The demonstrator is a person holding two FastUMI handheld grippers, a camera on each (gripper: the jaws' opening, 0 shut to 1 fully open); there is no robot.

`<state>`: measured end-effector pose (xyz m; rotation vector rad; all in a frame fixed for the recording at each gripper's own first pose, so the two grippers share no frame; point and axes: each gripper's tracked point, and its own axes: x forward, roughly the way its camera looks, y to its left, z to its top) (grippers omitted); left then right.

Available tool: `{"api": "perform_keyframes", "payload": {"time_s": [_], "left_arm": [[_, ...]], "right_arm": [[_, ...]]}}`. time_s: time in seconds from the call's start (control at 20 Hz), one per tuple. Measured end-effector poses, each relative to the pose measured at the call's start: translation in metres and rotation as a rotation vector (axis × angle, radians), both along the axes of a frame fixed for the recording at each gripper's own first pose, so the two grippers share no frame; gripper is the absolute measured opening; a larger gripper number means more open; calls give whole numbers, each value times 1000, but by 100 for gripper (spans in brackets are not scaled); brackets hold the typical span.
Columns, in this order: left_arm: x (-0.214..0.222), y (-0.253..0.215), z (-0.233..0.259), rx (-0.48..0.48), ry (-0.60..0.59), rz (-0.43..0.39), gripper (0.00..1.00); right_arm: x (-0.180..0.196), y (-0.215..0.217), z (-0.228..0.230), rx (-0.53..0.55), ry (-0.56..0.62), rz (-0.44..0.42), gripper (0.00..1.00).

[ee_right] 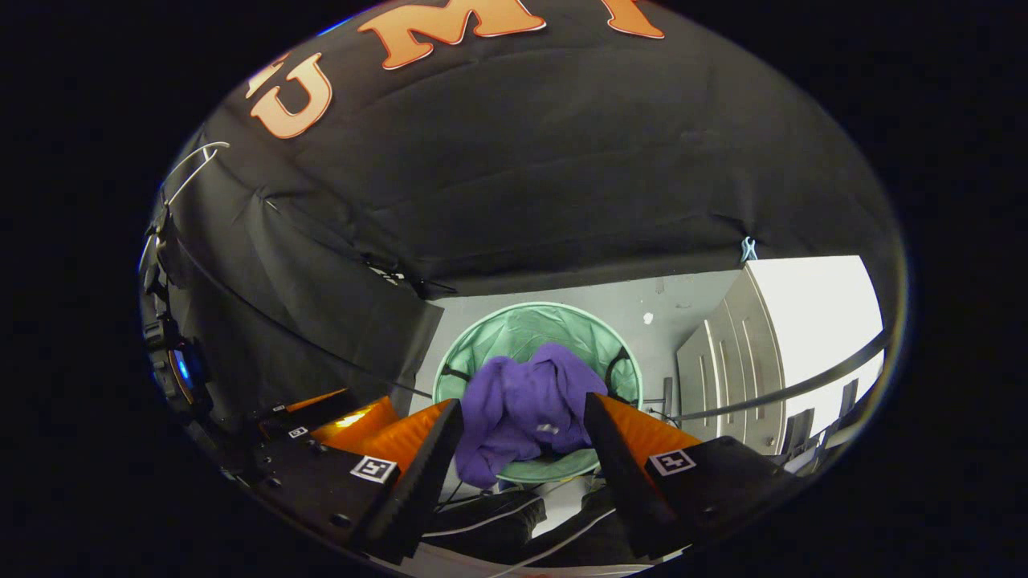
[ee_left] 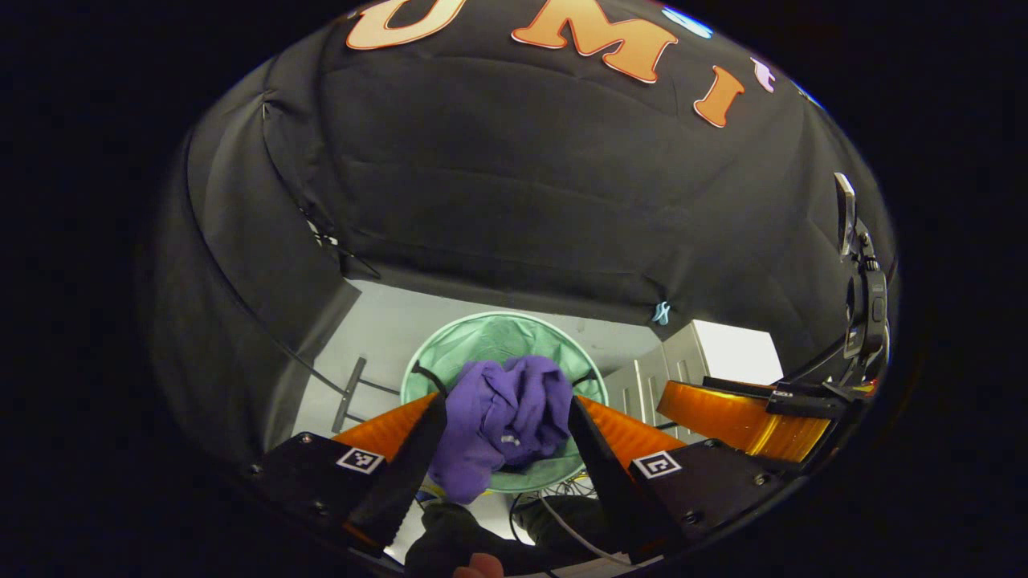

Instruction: Grasp the clothes on the hanger with both hands and then place them into the laundry hamper below.

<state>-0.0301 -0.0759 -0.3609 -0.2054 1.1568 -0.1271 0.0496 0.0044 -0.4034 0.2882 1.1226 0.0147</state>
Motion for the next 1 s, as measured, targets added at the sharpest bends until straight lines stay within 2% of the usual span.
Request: {"api": "perform_keyframes", "payload": {"time_s": [0.2, 0.35, 0.55, 0.8, 1.0], "left_arm": [[0, 8, 12, -25, -36, 24, 98], [4, 22, 41, -50, -111, 34, 98], [25, 40, 88, -75, -245, 23, 98], [41, 77, 141, -51, -431, -38, 97], [44, 86, 198, -53, -563, 36, 96]], "right_arm": [[-4, 15, 9, -41, -36, 29, 98], [-1, 20, 39, -111, -130, 42, 99], [11, 45, 97, -136, -305, -29, 98], [7, 49, 182, -171, -522, -148, 98], [-20, 34, 252, -248, -677, -125, 98]]}}
